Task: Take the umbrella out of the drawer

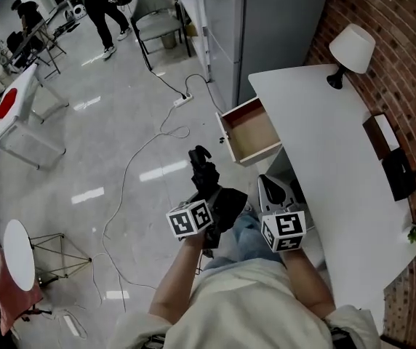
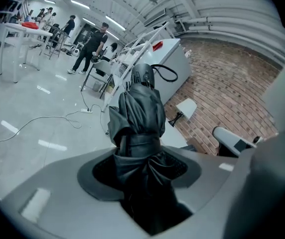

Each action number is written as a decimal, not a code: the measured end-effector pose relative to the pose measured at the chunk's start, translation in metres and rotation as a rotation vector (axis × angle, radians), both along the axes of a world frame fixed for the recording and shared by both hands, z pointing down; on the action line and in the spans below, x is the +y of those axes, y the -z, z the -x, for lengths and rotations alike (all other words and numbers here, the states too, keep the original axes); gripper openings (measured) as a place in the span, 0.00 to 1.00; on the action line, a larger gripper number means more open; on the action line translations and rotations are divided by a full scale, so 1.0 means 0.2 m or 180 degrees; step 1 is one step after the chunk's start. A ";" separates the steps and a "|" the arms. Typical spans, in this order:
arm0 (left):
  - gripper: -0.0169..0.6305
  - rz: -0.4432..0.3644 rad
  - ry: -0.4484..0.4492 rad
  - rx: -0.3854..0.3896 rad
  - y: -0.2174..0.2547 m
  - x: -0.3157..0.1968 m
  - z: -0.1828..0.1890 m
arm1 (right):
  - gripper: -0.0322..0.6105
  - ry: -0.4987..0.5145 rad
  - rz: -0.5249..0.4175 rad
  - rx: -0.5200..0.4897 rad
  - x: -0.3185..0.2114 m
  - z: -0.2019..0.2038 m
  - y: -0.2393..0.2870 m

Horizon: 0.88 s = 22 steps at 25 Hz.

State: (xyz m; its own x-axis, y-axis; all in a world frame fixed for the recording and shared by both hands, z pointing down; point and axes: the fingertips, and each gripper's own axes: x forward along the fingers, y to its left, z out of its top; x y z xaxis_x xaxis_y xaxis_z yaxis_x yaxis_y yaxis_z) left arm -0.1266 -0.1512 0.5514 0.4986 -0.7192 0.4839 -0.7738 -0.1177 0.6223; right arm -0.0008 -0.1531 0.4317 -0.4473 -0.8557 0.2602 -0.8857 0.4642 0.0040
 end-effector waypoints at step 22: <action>0.39 -0.0466 0.0316 0.0181 0.50 0.94 0.29 | 0.05 0.0349 -0.0303 -0.0119 0.81 0.15 0.33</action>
